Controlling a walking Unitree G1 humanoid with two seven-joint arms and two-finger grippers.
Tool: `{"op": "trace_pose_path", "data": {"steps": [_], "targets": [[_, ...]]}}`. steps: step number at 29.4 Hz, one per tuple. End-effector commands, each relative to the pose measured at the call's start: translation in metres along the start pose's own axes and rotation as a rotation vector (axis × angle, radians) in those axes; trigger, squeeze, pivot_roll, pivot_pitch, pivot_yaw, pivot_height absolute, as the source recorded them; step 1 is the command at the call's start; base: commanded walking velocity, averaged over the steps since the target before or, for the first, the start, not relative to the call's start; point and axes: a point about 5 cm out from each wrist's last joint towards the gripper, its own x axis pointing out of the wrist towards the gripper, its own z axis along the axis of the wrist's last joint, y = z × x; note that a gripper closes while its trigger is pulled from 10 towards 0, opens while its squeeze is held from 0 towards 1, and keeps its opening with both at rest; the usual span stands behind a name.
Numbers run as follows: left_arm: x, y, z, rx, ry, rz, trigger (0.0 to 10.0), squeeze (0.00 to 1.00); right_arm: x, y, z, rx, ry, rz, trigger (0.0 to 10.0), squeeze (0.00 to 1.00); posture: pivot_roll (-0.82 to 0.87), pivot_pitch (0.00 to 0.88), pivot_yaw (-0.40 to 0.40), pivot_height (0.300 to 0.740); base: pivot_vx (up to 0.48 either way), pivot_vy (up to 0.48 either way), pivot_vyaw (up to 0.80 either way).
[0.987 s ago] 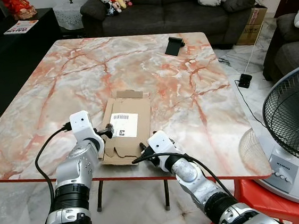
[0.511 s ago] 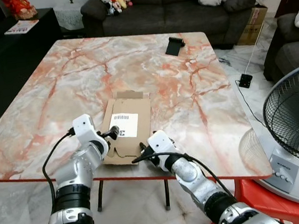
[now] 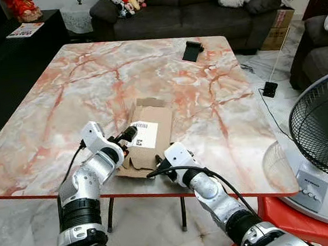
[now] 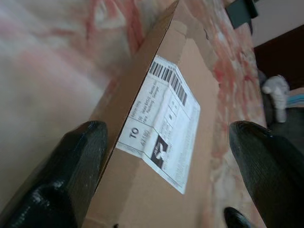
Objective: Picking trash to rubbish bin
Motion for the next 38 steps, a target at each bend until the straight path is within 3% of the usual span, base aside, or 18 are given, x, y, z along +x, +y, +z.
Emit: {"op": "trace_pose_path", "data": {"steps": [1,5,6,9,11,12,13,14,16,17,21,22,23,24,38], "targets": [[0.001,-0.010,-0.001,-0.035,0.021,-0.049,10.0,0.00,0.001,0.003,-0.001,0.006,0.010,0.014,10.0,0.00,0.03,0.062,-0.018,0.740,0.000,0.000,0.00],[0.002,-0.010,-0.009,0.018,0.066,-0.033,10.0,0.00,0.001,0.002,0.000,0.005,0.009,0.013,10.0,0.00,0.03,0.062,-0.018,0.740,0.000,0.000,0.00],[0.002,-0.006,-0.015,0.141,0.095,0.014,10.0,0.00,0.001,0.002,0.000,0.005,0.009,0.011,10.0,0.00,0.03,0.062,-0.018,0.740,0.000,0.000,0.00],[0.002,0.003,-0.023,0.396,0.127,0.101,10.0,0.00,0.001,0.001,0.000,0.006,0.009,0.008,10.0,0.00,0.02,0.062,-0.015,0.740,0.000,0.000,0.00],[0.002,0.002,-0.025,0.426,0.138,0.102,10.0,0.00,0.001,0.001,0.000,0.006,0.010,0.006,10.0,0.00,0.02,0.063,-0.015,0.740,0.000,0.000,0.00],[0.002,0.003,-0.027,0.505,0.146,0.120,10.0,0.00,0.001,0.001,0.000,0.007,0.010,0.006,10.0,0.00,0.02,0.062,-0.015,0.740,0.000,0.000,0.00],[0.002,0.003,-0.027,0.505,0.146,0.120,10.0,0.00,0.001,0.001,0.000,0.007,0.010,0.006,10.0,0.00,0.02,0.062,-0.015,0.740,0.000,0.000,0.00],[0.002,0.004,-0.027,0.562,0.145,0.143,10.0,0.00,0.001,0.001,0.000,0.008,0.010,0.006,10.0,0.00,0.02,0.064,-0.015,0.740,0.000,0.000,0.00],[0.002,0.005,-0.027,0.583,0.140,0.157,10.0,0.00,0.001,0.001,0.000,0.008,0.010,0.006,10.0,0.00,0.02,0.064,-0.015,0.740,0.000,0.000,0.00],[0.002,0.011,-0.023,0.650,0.124,0.211,10.0,0.00,0.001,0.001,0.000,0.009,0.009,0.005,10.0,0.00,0.02,0.064,-0.015,0.740,0.000,0.000,0.00],[-0.001,0.020,-0.015,0.731,0.077,0.279,10.0,0.00,0.001,0.001,0.000,0.009,0.009,0.003,10.0,0.00,0.02,0.064,-0.015,0.740,0.000,0.000,0.00],[-0.002,0.022,-0.012,0.739,0.062,0.289,8.7,0.00,0.001,0.000,0.000,0.009,0.009,0.003,10.0,0.00,0.02,0.064,-0.015,0.740,0.000,0.000,0.00],[-0.002,0.022,-0.012,0.739,0.062,0.289,8.7,0.00,0.001,0.000,0.000,0.009,0.009,0.003,10.0,0.00,0.02,0.064,-0.015,0.740,0.000,0.000,0.00],[-0.002,0.023,-0.010,0.757,0.050,0.293,0.0,0.00,0.001,0.000,0.000,0.009,0.009,0.002,10.0,0.00,0.02,0.064,-0.015,0.740,0.000,0.000,0.00],[0.000,0.017,-0.010,0.748,0.012,0.263,0.0,0.00,0.001,-0.001,0.001,0.008,0.004,0.000,10.0,0.00,0.02,0.060,-0.017,0.740,0.000,0.000,0.00]]}}
